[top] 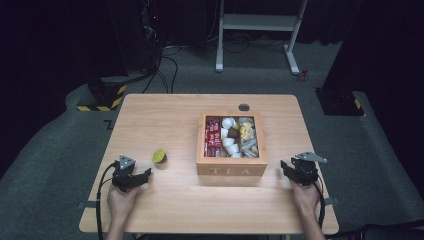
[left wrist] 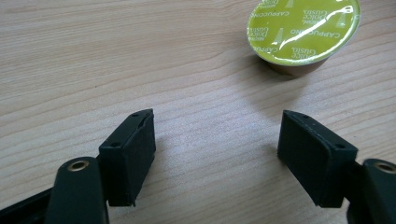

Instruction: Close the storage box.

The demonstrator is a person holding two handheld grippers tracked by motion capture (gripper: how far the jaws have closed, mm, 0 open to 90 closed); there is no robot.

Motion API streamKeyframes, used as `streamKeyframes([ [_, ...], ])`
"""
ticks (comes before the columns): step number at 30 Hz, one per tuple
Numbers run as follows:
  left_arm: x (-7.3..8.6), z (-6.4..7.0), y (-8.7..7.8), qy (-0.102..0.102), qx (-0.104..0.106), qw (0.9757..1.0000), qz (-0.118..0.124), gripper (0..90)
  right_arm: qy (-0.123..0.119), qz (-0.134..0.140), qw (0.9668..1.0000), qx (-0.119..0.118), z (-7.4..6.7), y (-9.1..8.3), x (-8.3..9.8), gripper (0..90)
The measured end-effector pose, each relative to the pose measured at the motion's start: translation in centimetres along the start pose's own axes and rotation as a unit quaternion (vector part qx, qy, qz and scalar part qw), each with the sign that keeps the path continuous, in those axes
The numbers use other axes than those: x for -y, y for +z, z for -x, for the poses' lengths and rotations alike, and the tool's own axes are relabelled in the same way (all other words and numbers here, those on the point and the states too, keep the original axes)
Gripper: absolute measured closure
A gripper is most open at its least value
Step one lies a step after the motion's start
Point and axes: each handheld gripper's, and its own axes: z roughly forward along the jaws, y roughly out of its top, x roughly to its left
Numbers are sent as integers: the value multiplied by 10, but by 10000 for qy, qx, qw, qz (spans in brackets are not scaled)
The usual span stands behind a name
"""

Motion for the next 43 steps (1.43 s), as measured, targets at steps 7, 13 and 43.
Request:
streamKeyframes([
  [7,0,0,0,3,5,10000,-8,280,-85,-31,10000,38,-5,6,0,517],
  [13,0,0,0,2,5,10000,-8,280,-128,-76,9999,56,-7,9,0,515],
  [43,0,0,1,-6,-34,10000,-16,267,-123,-208,9997,-56,-10,15,2,435],
])
